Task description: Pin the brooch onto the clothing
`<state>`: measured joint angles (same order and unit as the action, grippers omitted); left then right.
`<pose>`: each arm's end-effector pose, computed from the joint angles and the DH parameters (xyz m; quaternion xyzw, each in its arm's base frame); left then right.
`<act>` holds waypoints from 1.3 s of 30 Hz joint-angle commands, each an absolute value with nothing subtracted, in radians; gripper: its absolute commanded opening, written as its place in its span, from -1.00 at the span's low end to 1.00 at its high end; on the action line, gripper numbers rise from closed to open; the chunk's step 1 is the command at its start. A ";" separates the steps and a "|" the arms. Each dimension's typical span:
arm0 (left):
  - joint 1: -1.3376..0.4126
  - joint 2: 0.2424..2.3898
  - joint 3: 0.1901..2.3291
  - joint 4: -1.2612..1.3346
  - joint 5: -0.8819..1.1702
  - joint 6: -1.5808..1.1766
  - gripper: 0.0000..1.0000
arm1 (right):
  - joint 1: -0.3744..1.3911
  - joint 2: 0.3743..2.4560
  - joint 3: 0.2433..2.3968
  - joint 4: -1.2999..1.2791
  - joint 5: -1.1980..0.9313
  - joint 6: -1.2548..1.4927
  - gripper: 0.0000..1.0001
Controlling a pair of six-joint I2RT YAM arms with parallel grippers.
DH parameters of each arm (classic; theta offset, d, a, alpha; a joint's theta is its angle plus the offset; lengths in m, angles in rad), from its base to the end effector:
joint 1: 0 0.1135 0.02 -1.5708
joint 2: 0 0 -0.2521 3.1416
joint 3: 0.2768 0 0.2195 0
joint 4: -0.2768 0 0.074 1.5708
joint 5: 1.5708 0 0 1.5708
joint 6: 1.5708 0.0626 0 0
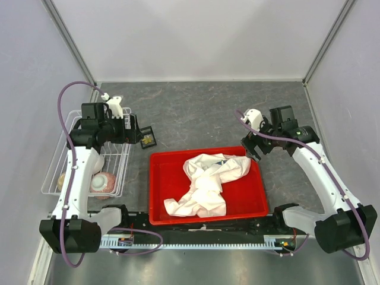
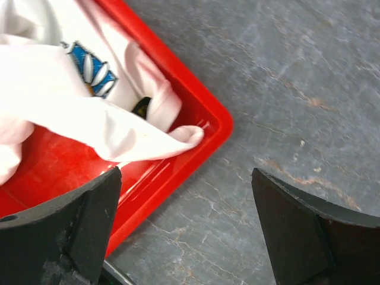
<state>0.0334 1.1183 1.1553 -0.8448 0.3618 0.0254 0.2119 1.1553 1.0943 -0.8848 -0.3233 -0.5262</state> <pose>0.2108 -0.0151 0.3122 0.0633 0.9132 -0.1561 0.3710 0.2018 0.0638 0.2830 -0.3849 0.8581 0.1038 0.3237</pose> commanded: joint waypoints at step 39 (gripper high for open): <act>0.038 0.997 1.104 -0.796 0.699 0.170 0.97 | 0.816 1.298 1.009 -0.587 0.005 -0.653 -1.00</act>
